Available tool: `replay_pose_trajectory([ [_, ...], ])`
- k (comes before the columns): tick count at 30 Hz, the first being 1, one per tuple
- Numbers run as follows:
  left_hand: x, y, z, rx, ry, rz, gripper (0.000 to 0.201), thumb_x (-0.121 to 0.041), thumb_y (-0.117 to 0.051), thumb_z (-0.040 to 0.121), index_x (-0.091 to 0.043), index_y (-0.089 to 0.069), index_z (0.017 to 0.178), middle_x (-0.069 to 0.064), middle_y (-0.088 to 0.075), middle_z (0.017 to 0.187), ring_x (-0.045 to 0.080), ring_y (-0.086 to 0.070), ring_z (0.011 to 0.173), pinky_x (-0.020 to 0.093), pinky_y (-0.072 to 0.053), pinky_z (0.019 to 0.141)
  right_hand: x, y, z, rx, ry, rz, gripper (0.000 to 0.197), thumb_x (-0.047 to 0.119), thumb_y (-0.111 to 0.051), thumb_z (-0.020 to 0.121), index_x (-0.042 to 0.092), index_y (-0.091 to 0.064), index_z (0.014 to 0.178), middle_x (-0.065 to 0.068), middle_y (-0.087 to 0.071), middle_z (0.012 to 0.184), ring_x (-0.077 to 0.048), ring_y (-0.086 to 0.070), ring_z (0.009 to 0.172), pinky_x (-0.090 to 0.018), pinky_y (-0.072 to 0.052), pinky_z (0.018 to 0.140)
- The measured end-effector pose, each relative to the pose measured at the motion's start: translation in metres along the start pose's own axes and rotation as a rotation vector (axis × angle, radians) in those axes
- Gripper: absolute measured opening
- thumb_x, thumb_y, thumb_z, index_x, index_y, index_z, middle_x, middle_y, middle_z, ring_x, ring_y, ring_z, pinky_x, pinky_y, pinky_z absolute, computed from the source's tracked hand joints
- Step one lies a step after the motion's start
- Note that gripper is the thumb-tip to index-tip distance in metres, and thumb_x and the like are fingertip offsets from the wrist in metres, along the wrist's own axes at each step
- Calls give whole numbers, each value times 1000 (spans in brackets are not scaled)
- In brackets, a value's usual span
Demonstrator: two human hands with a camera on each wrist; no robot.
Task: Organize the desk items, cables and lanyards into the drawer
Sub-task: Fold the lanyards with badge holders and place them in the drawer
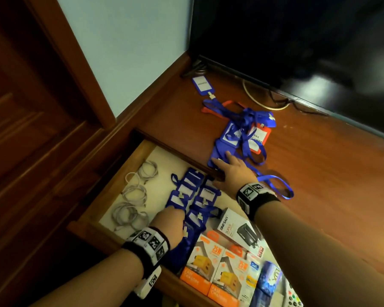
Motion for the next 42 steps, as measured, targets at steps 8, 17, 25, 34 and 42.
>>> replay_pose_trajectory([
  [8,31,94,-2,-294,82,-407,12,-27,-62,100,-25,-73,104,-3,-73,94,18,-68,89,38,-59,84,-15,10,-32,-266,64,46,36,13,-62,90,18,-62,125,-11,-60,112,-39,-63,100,-44,-55,76],
  [17,-68,181,1,-253,-447,-479,81,-47,-78,88,-52,-31,154,-19,-38,156,3,-38,140,35,-36,118,-20,135,-114,-524,115,865,33,18,-76,91,27,-63,120,4,-74,98,-7,-71,86,-22,-58,73],
  [25,-176,232,-61,-289,-692,-893,10,-24,-67,101,-23,-75,106,-4,-81,94,14,-77,89,36,-63,82,-72,205,-182,-993,-114,875,26,36,-80,86,31,-56,96,8,-69,95,-6,-67,86,-21,-53,69],
  [34,-214,236,-87,-370,-792,-758,13,-43,-74,93,-32,-72,97,-1,-75,83,10,-72,79,33,-57,76,-77,201,-210,-804,-30,1205,22,29,-68,96,8,-67,100,-9,-78,96,-31,-74,88,-54,-61,80],
  [42,-163,252,-70,-558,-629,-633,6,-41,-76,91,-41,-70,91,-11,-71,81,5,-66,80,32,-52,76,-108,279,-271,-946,36,780,17,31,-61,101,21,-73,95,-9,-66,67,-10,-52,47,-24,-44,49],
])
Point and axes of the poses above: each hand's wrist, its own z-axis towards the middle knuckle, its own y-axis out of the back of the hand, x = y × z, the point moved 6 cm from there along z, towards the middle knuckle
